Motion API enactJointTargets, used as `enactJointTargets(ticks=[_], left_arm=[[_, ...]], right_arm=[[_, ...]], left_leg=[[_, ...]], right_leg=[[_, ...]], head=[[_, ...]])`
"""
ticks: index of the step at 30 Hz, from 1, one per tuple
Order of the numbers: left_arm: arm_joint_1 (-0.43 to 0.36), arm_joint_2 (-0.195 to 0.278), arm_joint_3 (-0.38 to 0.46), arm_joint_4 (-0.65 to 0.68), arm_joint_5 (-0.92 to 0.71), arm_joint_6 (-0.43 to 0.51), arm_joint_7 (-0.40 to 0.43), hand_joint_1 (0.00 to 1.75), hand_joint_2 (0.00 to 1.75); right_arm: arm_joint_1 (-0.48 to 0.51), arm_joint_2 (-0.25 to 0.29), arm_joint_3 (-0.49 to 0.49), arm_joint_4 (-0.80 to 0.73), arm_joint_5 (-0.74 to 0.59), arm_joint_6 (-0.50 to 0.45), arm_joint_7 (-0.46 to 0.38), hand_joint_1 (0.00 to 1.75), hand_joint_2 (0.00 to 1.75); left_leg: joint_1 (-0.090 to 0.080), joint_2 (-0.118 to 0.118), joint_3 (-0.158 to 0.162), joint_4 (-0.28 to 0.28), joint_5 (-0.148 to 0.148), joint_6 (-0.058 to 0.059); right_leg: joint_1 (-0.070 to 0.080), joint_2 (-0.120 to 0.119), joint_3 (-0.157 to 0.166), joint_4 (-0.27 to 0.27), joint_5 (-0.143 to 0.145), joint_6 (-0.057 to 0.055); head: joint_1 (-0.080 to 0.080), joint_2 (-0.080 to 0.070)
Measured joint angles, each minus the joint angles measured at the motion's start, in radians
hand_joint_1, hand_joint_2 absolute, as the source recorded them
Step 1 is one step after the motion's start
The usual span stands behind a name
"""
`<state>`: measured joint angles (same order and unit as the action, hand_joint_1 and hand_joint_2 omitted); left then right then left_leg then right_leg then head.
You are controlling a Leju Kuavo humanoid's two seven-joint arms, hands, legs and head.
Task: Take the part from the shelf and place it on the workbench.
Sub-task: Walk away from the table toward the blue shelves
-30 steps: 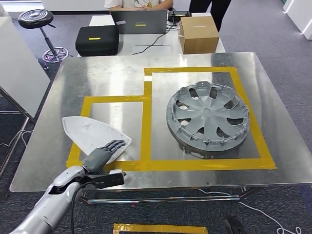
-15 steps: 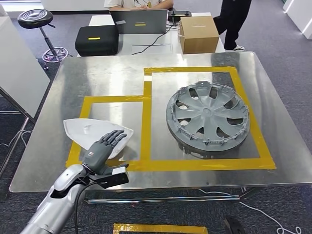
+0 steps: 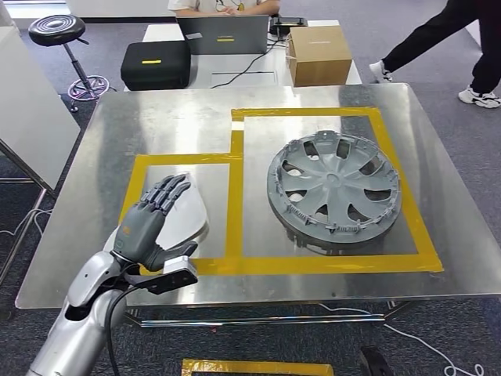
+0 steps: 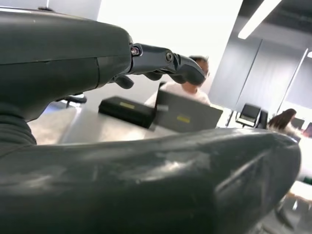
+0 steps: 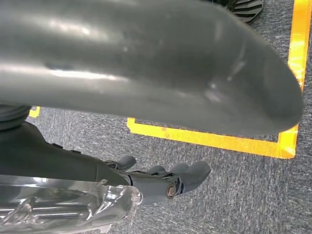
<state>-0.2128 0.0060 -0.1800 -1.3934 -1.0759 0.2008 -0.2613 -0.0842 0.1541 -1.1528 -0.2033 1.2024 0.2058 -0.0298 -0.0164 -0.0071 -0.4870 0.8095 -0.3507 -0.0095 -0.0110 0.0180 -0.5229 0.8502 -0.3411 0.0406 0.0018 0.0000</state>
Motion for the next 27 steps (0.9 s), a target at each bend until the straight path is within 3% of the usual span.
enactJointTargets(ticks=[11,15,21,27], left_arm=[[-0.001,0.01,0.071,-0.212,0.013,-0.016,0.01,0.0,0.0],[0.003,0.027,0.139,-0.252,-0.011,0.005,0.038,0.0,0.0],[0.035,0.075,0.368,-0.238,-0.055,0.059,0.027,0.0,0.0],[0.041,0.119,0.647,-0.098,-0.073,0.114,-0.012,0.0,0.0]], right_arm=[[0.001,0.0,0.0,0.0,-0.003,0.004,0.001,0.0,0.0],[0.002,0.0,-0.001,0.0,-0.01,0.003,0.003,0.0,0.0],[0.007,0.0,-0.004,0.0,-0.03,-0.003,0.001,0.0,0.0],[0.011,0.001,-0.016,0.0,-0.041,-0.003,-0.002,0.0,0.0]], left_leg=[[0.0,0.0,0.0,0.0,0.0,0.0],[0.0,0.0,-0.001,0.0,-0.001,0.0],[0.001,0.0,0.0,0.0,-0.001,-0.001],[0.001,0.0,0.0,0.0,-0.001,-0.002]], right_leg=[[0.0,0.0,0.0,0.0,0.0,0.0],[0.0,0.0,0.0,0.0,0.0,0.0],[0.001,0.002,-0.001,0.0,-0.001,-0.002],[0.002,0.002,-0.001,0.0,-0.003,-0.003]], head=[[0.0,0.0],[0.0,0.0],[0.0,0.0],[0.0,0.0]])
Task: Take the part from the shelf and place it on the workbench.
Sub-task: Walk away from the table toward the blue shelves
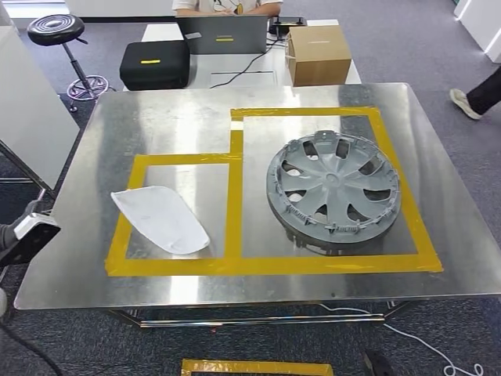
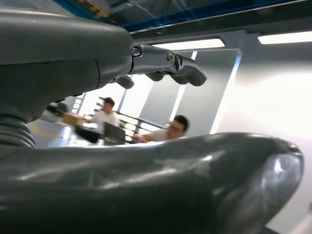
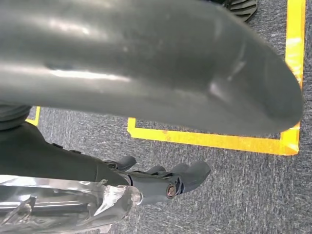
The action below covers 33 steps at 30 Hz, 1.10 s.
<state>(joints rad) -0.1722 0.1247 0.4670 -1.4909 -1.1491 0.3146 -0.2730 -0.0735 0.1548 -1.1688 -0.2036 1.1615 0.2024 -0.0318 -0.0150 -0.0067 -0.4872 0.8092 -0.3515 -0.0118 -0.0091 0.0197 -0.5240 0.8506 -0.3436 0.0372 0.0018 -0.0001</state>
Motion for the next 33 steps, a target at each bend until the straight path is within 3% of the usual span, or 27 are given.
enactJointTargets(ticks=[7,16,24,31,33], left_arm=[[0.004,0.027,0.225,0.194,-0.002,0.049,-0.026,0.0,0.0],[0.021,0.039,0.413,0.424,0.018,0.108,-0.044,0.0,0.0],[0.037,0.054,0.513,0.567,0.02,0.138,-0.043,0.0,0.0],[0.045,0.058,0.538,0.611,0.016,0.15,-0.043,0.0,0.0],[0.057,0.064,0.57,0.678,0.003,0.163,-0.04,0.0,0.0]], right_arm=[[0.001,0.003,-0.012,0.0,-0.012,-0.002,-0.009,0.0,0.0],[0.003,0.006,-0.035,-0.002,-0.032,-0.013,-0.009,0.0,0.0],[0.003,0.008,-0.051,-0.003,-0.047,-0.014,-0.012,0.0,0.0],[0.004,0.01,-0.058,-0.004,-0.052,-0.017,-0.012,0.0,0.0],[0.004,0.011,-0.065,-0.007,-0.055,-0.021,-0.012,0.0,0.0]], left_leg=[[0.0,0.0,0.0,0.0,-0.002,0.0],[0.0,0.0,0.001,0.0,-0.004,-0.001],[0.0,0.0,0.002,0.0,-0.006,-0.002],[0.0,0.0,0.003,0.0,-0.006,-0.003],[0.0,0.0,0.003,0.0,-0.006,-0.003]], right_leg=[[0.0,0.0,0.001,0.0,-0.001,0.0],[0.0,0.0,0.001,0.0,-0.003,-0.001],[0.0,-0.001,0.004,0.0,-0.005,-0.001],[0.0,-0.001,0.004,0.0,-0.005,-0.001],[0.0,-0.001,0.004,0.0,-0.006,-0.001]], head=[[0.0,0.0],[0.0,0.0],[0.0,0.0],[0.0,0.0],[0.0,0.0]])
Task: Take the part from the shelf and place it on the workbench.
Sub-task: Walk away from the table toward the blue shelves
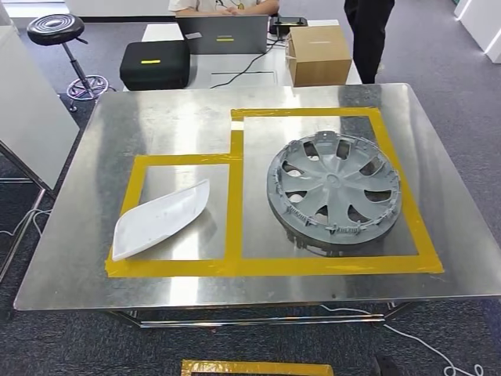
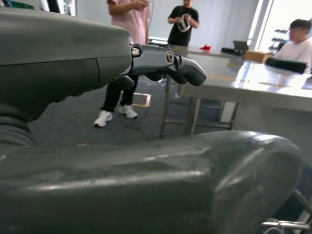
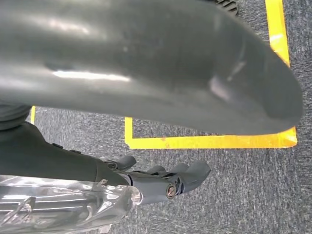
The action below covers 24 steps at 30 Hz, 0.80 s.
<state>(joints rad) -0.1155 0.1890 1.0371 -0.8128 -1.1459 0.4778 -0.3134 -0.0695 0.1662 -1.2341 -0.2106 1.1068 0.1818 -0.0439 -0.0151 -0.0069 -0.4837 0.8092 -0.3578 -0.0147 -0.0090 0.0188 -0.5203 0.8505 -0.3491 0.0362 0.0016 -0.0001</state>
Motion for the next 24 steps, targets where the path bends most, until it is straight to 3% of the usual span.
enactJointTargets(ticks=[12,24], left_arm=[[0.048,-0.01,0.039,0.283,-0.219,0.017,0.156,0.0,0.0],[0.06,-0.069,0.038,0.4,-0.306,-0.025,0.237,0.0,0.0]], right_arm=[[0.001,0.004,-0.022,-0.006,-0.011,-0.008,0.004,0.0,0.0],[0.0,0.008,-0.031,-0.007,-0.013,-0.011,0.011,0.0,0.0]], left_leg=[[0.0,0.0,0.001,0.0,-0.002,0.002],[0.0,0.0,0.001,0.0,-0.003,0.003]], right_leg=[[0.0,0.0,0.002,0.0,-0.001,0.0],[0.0,0.0,0.003,0.0,-0.002,0.0]], head=[[0.0,0.0],[0.0,0.0]])
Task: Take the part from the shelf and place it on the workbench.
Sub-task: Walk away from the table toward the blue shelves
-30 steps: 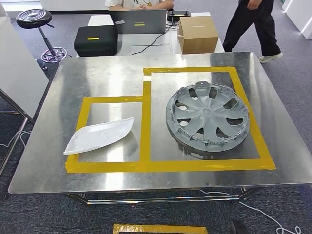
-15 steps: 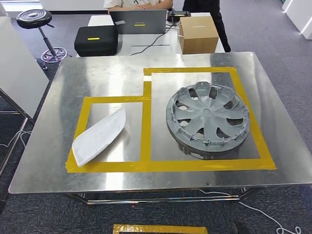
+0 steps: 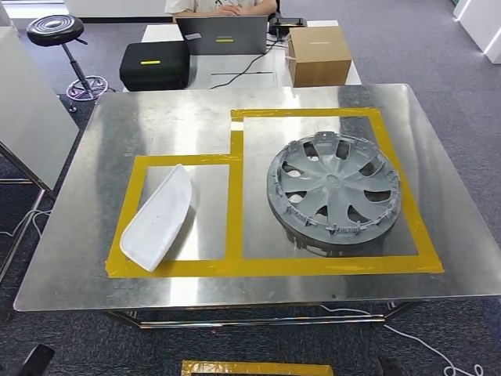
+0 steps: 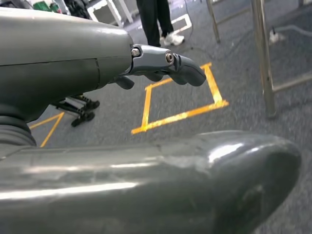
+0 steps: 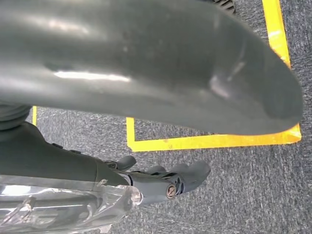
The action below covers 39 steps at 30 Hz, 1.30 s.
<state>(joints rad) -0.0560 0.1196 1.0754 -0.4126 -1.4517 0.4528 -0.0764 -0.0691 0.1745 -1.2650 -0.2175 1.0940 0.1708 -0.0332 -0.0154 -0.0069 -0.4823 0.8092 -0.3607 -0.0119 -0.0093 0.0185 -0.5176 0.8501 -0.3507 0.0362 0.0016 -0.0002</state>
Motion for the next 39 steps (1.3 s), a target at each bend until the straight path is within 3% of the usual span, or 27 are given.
enactJointTargets(ticks=[13,16,20,23,26,30,32,35,36,37,38,39], left_arm=[[0.002,-0.061,-0.003,0.041,-0.049,-0.049,-0.009,0.0,0.0],[0.002,-0.07,-0.003,0.051,-0.046,-0.119,-0.06,0.0,0.0],[0.003,-0.106,-0.002,0.086,-0.038,-0.297,-0.121,0.0,0.0],[0.005,-0.149,0.003,0.113,-0.034,-0.411,-0.092,0.0,0.0],[0.006,-0.193,0.0,0.134,-0.075,-0.508,0.011,0.0,0.0],[0.005,-0.233,-0.016,0.148,-0.11,-0.542,0.123,0.0,0.0],[0.003,-0.25,-0.038,0.148,-0.115,-0.548,0.151,0.0,0.0],[0.003,-0.27,-0.063,0.15,-0.117,-0.552,0.164,0.0,0.0],[0.004,-0.274,-0.068,0.151,-0.117,-0.553,0.166,0.0,0.0],[0.005,-0.278,-0.073,0.152,-0.117,-0.553,0.167,0.0,0.0],[0.005,-0.281,-0.077,0.153,-0.117,-0.554,0.168,0.0,0.0],[0.006,-0.283,-0.08,0.154,-0.117,-0.554,0.169,0.0,0.0]], right_arm=[[0.0,0.004,-0.009,-0.001,0.0,-0.001,0.0,0.0,0.0],[0.0,0.004,-0.01,-0.001,0.002,0.001,0.001,0.0,0.0],[0.0,0.004,-0.011,-0.001,0.017,0.007,0.007,0.0,0.0],[0.002,0.004,0.004,-0.001,0.101,-0.015,0.091,0.0,0.0],[0.007,0.0,0.075,-0.001,0.271,-0.028,0.241,0.0,0.0],[0.005,-0.001,0.185,-0.001,0.4,0.003,0.336,0.0,0.0],[0.005,-0.001,0.241,-0.001,0.436,0.013,0.36,0.0,0.0],[0.005,-0.002,0.301,0.0,0.448,0.019,0.37,0.0,0.0],[0.005,-0.002,0.313,0.0,0.448,0.019,0.371,0.0,0.0],[0.006,-0.003,0.323,0.0,0.448,0.019,0.372,0.0,0.0],[0.007,-0.004,0.332,0.0,0.449,0.019,0.373,0.0,0.0],[0.006,-0.005,0.338,0.0,0.449,0.019,0.373,0.0,0.0]], left_leg=[[0.0,0.0,0.0,0.0,0.0,0.0],[0.0,0.0,0.0,0.0,0.0,0.0],[-0.001,0.0,0.0,0.0,-0.001,0.001],[-0.001,0.0,0.001,0.0,-0.002,0.002],[-0.004,0.0,0.0,0.004,-0.007,0.007],[-0.006,0.001,0.01,-0.006,-0.005,0.039],[0.001,0.002,0.02,-0.024,0.012,0.044],[0.007,0.004,0.022,-0.027,0.017,0.039],[0.009,0.004,0.021,-0.027,0.017,0.037],[0.011,0.003,0.021,-0.025,0.016,0.032],[0.016,0.002,0.021,-0.022,0.015,0.027],[0.02,0.001,0.021,-0.016,0.012,0.019]], right_leg=[[0.0,0.0,0.0,0.0,0.0,0.0],[0.0,0.0,0.0,0.0,0.0,0.0],[-0.001,0.0,0.0,0.0,0.0,0.0],[-0.002,0.0,0.001,0.0,-0.001,0.001],[-0.006,0.0,0.002,-0.002,-0.001,0.007],[-0.008,0.001,0.009,-0.008,0.0,0.024],[-0.004,-0.004,-0.015,0.049,-0.042,0.027],[-0.005,-0.008,-0.118,0.285,-0.165,0.039],[-0.007,-0.009,-0.138,0.333,-0.18,0.043],[-0.009,-0.009,-0.134,0.335,-0.173,0.047],[-0.011,-0.009,-0.105,0.288,-0.146,0.051],[-0.015,-0.009,-0.057,0.206,-0.11,0.057]], head=[[0.0,0.0],[0.0,0.0],[0.0,0.0],[0.0,0.0],[0.0,0.0],[-0.003,0.0],[0.0,0.0],[0.005,0.0],[0.005,0.0],[0.005,0.0],[0.005,0.0],[0.005,0.0]])
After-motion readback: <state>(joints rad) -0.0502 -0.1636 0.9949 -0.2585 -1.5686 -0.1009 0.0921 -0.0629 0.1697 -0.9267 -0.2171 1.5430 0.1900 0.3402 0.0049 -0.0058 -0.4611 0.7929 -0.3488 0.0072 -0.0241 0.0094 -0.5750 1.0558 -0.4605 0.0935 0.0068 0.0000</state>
